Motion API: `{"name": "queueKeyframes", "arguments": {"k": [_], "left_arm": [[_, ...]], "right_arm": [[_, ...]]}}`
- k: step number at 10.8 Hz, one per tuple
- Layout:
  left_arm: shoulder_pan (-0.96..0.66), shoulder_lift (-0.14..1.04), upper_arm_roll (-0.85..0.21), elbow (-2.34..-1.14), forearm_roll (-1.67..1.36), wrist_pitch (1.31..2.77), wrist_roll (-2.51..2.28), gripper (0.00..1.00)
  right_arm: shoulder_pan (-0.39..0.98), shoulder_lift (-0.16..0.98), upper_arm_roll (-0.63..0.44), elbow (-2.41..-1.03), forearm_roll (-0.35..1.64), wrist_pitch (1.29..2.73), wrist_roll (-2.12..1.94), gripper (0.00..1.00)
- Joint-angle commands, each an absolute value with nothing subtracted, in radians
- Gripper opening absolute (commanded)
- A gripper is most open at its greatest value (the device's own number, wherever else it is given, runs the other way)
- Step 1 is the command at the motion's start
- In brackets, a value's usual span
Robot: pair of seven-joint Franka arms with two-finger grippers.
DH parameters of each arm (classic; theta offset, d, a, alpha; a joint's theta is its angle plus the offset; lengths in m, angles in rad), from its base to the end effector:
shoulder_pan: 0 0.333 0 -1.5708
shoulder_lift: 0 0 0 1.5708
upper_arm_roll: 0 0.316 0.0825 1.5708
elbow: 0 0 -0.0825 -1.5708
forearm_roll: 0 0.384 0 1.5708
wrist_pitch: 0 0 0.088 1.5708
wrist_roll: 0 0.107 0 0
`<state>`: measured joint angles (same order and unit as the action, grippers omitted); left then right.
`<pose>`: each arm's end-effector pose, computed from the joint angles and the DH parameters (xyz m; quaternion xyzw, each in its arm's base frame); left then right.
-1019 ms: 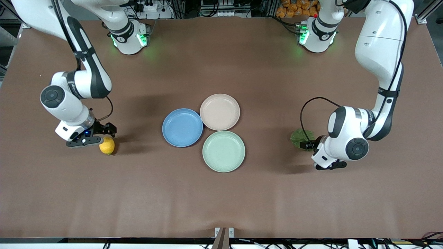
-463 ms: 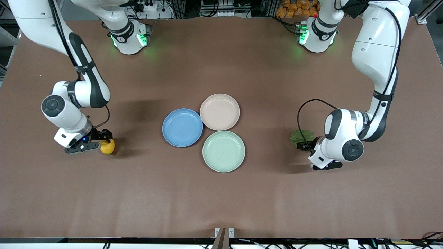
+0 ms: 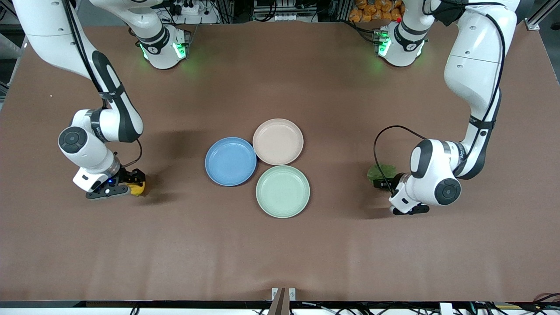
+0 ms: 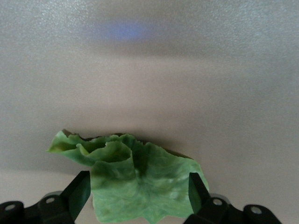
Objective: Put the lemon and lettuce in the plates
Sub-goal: 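Close the right gripper on the lemon while the left gripper grasps the lettuce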
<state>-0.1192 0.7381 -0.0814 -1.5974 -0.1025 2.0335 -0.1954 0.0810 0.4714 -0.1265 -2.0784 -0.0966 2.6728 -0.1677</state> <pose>0.6474 -0.1319 0.1784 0.9857 0.0332 -0.1604 0.0397 0.6000 -0.0232 0.2109 0.9905 0.1109 0.0562 0.0589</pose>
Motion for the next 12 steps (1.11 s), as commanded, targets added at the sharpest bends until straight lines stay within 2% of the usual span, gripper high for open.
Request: {"name": "queueKeyframes", "arguments": {"k": [1,2,3,4,5,6,7,8,10,12], "left_arm": [[-0.118,0.738,-0.08,-1.6,-0.127,2.042,-0.169,0.75],[-0.117,0.738,-0.08,-1.6,-0.127,2.042,-0.169,0.66],[-0.117,0.738,-0.08,-1.6,-0.127,2.042,-0.169,0.55],[-0.117,0.736,-0.08,-1.6,-0.127,2.04,-0.167,0.39],[-0.118,0.736,-0.078,-1.6,-0.126,2.04,-0.167,0.26],[-0.118,0.736,-0.078,-1.6,-0.124,2.04,-0.167,0.19],[-0.118,0.735,-0.078,-1.6,-0.124,2.039,-0.167,0.14],[-0.118,0.733,-0.078,-1.6,-0.124,2.037,-0.167,0.09],[-0.118,0.727,-0.078,-1.595,-0.123,2.028,-0.175,0.07],[-0.13,0.71,-0.077,-1.583,-0.117,2.017,-0.184,0.02]], "right_arm": [[0.094,0.502,-0.135,-2.059,-0.072,2.701,-0.175,0.94],[0.094,0.511,-0.135,-2.059,-0.072,2.712,-0.175,0.9],[0.094,0.514,-0.135,-2.059,-0.071,2.718,-0.175,0.82],[0.094,0.515,-0.135,-2.059,-0.069,2.72,-0.175,0.68],[0.095,0.515,-0.135,-2.06,-0.068,2.72,-0.175,0.53],[0.097,0.515,-0.135,-2.063,-0.066,2.72,-0.167,0.32],[0.1,0.512,-0.135,-2.063,-0.066,2.717,-0.166,0.07],[0.103,0.502,-0.135,-2.06,-0.066,2.706,-0.166,0.0],[0.115,0.456,-0.13,-2.051,-0.066,2.656,-0.126,0.0],[0.155,0.419,-0.12,-1.978,-0.066,2.478,-0.011,0.0]]}}
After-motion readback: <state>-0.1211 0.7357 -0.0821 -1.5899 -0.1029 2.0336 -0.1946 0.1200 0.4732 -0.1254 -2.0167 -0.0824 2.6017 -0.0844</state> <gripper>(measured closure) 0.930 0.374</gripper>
